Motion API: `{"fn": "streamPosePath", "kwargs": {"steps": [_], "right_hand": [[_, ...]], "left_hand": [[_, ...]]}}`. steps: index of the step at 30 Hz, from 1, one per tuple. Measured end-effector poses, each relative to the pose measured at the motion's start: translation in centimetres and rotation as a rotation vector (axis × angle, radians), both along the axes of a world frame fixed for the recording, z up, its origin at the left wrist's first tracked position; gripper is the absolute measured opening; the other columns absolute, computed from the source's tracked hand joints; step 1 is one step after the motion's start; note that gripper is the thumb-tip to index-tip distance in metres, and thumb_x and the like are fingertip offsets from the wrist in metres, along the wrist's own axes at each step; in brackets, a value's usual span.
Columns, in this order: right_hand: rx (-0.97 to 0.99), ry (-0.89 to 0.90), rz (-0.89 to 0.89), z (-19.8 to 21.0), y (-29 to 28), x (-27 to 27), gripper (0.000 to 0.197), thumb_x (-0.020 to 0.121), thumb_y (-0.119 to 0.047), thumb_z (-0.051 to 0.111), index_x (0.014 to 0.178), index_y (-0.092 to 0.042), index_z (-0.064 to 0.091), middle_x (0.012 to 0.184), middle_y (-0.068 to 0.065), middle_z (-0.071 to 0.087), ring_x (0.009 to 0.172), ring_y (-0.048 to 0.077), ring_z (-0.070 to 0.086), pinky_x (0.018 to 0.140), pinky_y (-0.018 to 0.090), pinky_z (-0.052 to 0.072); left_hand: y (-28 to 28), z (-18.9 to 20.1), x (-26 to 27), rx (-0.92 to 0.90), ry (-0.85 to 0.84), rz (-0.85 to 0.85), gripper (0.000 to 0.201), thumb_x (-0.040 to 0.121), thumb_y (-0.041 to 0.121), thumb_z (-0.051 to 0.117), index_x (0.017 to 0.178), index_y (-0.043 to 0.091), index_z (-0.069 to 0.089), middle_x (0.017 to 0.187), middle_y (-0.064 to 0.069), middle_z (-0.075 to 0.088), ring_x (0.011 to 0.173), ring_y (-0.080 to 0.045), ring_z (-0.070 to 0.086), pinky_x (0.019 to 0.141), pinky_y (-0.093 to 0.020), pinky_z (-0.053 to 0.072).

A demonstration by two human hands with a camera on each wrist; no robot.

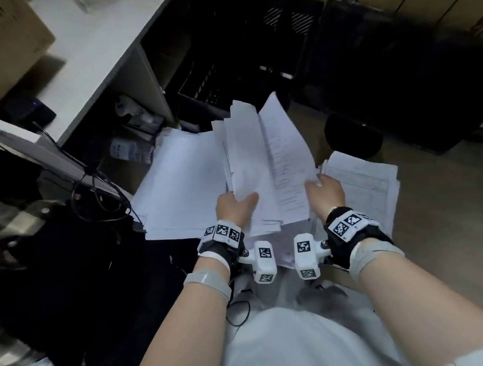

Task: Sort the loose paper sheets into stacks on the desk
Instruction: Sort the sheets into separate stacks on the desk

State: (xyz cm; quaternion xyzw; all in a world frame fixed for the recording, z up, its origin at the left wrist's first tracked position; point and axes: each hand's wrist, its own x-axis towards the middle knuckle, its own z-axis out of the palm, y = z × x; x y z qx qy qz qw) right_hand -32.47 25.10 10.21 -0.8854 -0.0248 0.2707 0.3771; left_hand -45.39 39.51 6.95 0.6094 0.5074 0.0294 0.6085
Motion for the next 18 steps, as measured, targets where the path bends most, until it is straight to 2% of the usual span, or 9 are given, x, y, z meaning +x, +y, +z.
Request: {"fn": "streamPosePath", "kwargs": {"steps": [2,4,6,9,12,13,15,18], "right_hand": [[-0.101,-0.008,-0.135,-1.2,-1.7,0.4,0.026,0.09,-0.019,0.039,0.091,-0.006,0.061,0.104,0.02,0.065,0.089,0.037,0.055,0.073,0.031,0.037],[-0.181,0.009,-0.269,-2.4,-3.3,0.9,0.033,0.099,-0.016,0.04,0.121,-0.006,0.062,0.127,0.018,0.062,0.109,0.038,0.058,0.086,0.036,0.044],[-0.231,0.038,-0.321,-3.2,-4.1,1.1,0.041,0.104,-0.016,0.038,0.142,-0.008,0.048,0.142,0.017,0.052,0.125,0.037,0.052,0.098,0.036,0.042],[-0.245,0.126,-0.308,-4.8,-4.1,1.0,0.042,0.104,-0.016,0.037,0.145,-0.008,0.046,0.145,0.016,0.05,0.127,0.037,0.051,0.098,0.035,0.041],[-0.237,0.192,-0.277,-7.1,-3.4,0.2,0.037,0.101,-0.013,0.039,0.133,-0.002,0.056,0.134,0.02,0.058,0.117,0.038,0.057,0.088,0.034,0.044],[-0.238,0.215,-0.271,-7.8,-3.2,-0.3,0.037,0.1,-0.014,0.041,0.131,-0.001,0.057,0.132,0.021,0.059,0.116,0.039,0.058,0.088,0.035,0.045],[-0.223,0.273,-0.256,-9.1,-2.8,-1.0,0.039,0.1,-0.012,0.042,0.136,-0.003,0.053,0.137,0.02,0.056,0.12,0.038,0.056,0.094,0.036,0.045],[-0.216,0.327,-0.185,-10.5,-1.9,-1.9,0.045,0.099,-0.01,0.042,0.144,-0.003,0.044,0.145,0.017,0.05,0.126,0.037,0.052,0.099,0.035,0.043]], "left_hand": [[1.0,-0.3,-0.4,0.05,0.029,0.098,0.014,0.08,0.026,0.073,0.076,0.013,0.07,0.078,-0.005,0.071,0.079,-0.024,0.069,0.072,-0.026,0.051],[2.2,-0.9,-0.8,0.105,0.052,0.209,0.012,0.081,0.023,0.071,0.074,0.014,0.069,0.076,-0.005,0.07,0.078,-0.025,0.069,0.071,-0.027,0.051],[2.6,-1.2,-1.0,0.143,0.018,0.298,0.011,0.081,0.022,0.072,0.077,0.012,0.07,0.075,-0.005,0.07,0.078,-0.026,0.069,0.071,-0.028,0.052],[2.6,-2.0,-1.1,0.138,-0.028,0.351,0.018,0.075,0.028,0.072,0.081,0.011,0.071,0.078,-0.005,0.071,0.079,-0.024,0.07,0.073,-0.029,0.055],[2.3,-2.6,-1.1,0.126,-0.021,0.33,0.022,0.074,0.03,0.074,0.086,0.011,0.071,0.082,-0.006,0.072,0.079,-0.022,0.069,0.077,-0.03,0.055],[2.3,-2.9,-1.2,0.128,-0.015,0.327,0.02,0.075,0.027,0.075,0.086,0.01,0.071,0.083,-0.007,0.072,0.079,-0.022,0.068,0.077,-0.03,0.055],[2.2,-3.2,-1.4,0.138,-0.01,0.328,0.013,0.081,0.019,0.075,0.088,0.008,0.072,0.083,-0.007,0.071,0.076,-0.019,0.067,0.076,-0.028,0.053],[2.1,-3.3,-1.6,0.147,0.007,0.287,0.012,0.085,0.01,0.074,0.095,0.003,0.073,0.086,-0.008,0.071,0.069,-0.009,0.065,0.066,-0.019,0.053]]}}
